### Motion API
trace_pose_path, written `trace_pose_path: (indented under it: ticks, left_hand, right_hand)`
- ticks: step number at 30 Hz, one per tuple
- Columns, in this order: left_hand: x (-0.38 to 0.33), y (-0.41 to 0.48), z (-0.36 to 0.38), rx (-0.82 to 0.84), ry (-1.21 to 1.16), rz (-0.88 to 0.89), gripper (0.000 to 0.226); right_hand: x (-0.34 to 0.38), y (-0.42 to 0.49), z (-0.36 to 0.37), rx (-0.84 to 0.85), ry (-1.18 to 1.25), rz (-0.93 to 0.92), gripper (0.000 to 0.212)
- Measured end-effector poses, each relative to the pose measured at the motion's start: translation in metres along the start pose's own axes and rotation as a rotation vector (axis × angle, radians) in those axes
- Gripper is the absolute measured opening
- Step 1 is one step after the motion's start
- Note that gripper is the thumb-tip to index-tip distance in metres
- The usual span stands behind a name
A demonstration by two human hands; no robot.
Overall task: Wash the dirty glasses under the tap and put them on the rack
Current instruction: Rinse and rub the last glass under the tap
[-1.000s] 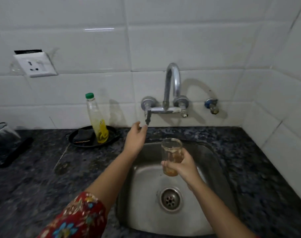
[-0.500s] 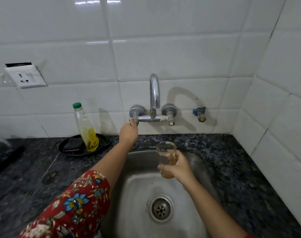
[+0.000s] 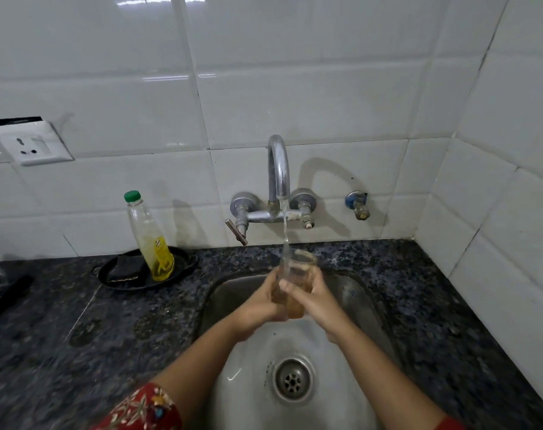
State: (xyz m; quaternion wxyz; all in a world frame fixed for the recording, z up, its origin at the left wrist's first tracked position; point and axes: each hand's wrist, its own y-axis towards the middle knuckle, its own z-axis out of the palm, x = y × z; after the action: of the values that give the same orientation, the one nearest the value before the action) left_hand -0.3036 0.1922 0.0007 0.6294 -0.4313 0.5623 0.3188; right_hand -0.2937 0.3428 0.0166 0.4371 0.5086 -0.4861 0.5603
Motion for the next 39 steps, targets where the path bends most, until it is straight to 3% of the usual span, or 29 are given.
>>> trace_pose_path:
  ticks: [2, 6, 9, 11, 14, 17, 19, 22, 23, 25, 28, 29, 33, 34, 36, 39]
  left_hand:
    - [-0.003, 0.003, 0.005, 0.013, 0.029, 0.054, 0.080]
    - [-0.004, 0.011, 0.013, -0.221, 0.034, 0.100, 0.064]
    - [-0.005, 0.011, 0.008, -0.206, 0.049, 0.116, 0.054]
    - [-0.007, 0.009, -0.002, -0.160, 0.068, 0.135, 0.051]
    - [-0.010, 0.006, -0.021, -0.081, 0.132, 0.154, 0.058]
    - [-0.016, 0.003, -0.024, -0.056, 0.168, 0.102, 0.058]
    - [-0.019, 0.005, -0.014, -0.186, 0.183, 0.128, 0.053]
    - [-0.018, 0.011, 0.000, -0.456, 0.395, 0.257, 0.051]
    - [-0.020, 0.011, 0.000, -0.467, 0.454, 0.284, 0.052]
    - [-0.026, 0.006, -0.009, -0.355, 0.417, 0.272, 0.054]
    - [-0.032, 0.000, -0.032, -0.110, 0.412, 0.262, 0.064]
    - [-0.034, 0.000, -0.033, -0.095, 0.444, 0.253, 0.064]
    - [-0.037, 0.004, -0.008, -0.486, 0.680, 0.250, 0.046]
    - [-0.035, 0.006, -0.006, -0.535, 0.693, 0.269, 0.047]
    - [-0.031, 0.008, -0.015, -0.447, 0.631, 0.273, 0.054]
    - [-0.032, 0.007, -0.034, -0.140, 0.577, 0.272, 0.060]
  right_hand:
    - [0.007, -0.003, 0.005, 0.028, -0.025, 0.032, 0.045]
    - [0.015, 0.004, 0.010, -0.114, -0.310, 0.021, 0.052]
    - [0.021, 0.001, 0.005, -0.182, -0.693, -0.359, 0.046]
    - [0.025, -0.003, -0.005, 0.021, -0.942, -0.582, 0.038]
    - [0.046, 0.005, -0.028, 0.427, -1.295, -0.658, 0.032]
    - [0.065, 0.026, -0.041, 0.627, -1.602, -0.771, 0.036]
    - [0.070, 0.033, -0.032, 0.593, -1.589, -0.673, 0.026]
    - [0.073, 0.032, -0.002, 0.617, -1.157, -0.163, 0.029]
    - [0.075, 0.030, 0.004, 0.669, -1.116, -0.121, 0.027]
    - [0.076, 0.032, 0.002, 0.732, -1.262, -0.251, 0.023]
    - [0.077, 0.035, -0.005, 0.647, -1.777, -0.757, 0.019]
    - [0.075, 0.036, -0.003, 0.618, -1.878, -0.811, 0.019]
    - [0.082, 0.033, 0.022, 0.638, -1.657, -0.237, 0.022]
    - [0.084, 0.037, 0.020, 0.651, -1.603, -0.184, 0.022]
    - [0.089, 0.035, 0.012, 0.635, -1.589, -0.229, 0.018]
    - [0.085, 0.033, -0.002, 0.615, -1.948, -0.617, 0.021]
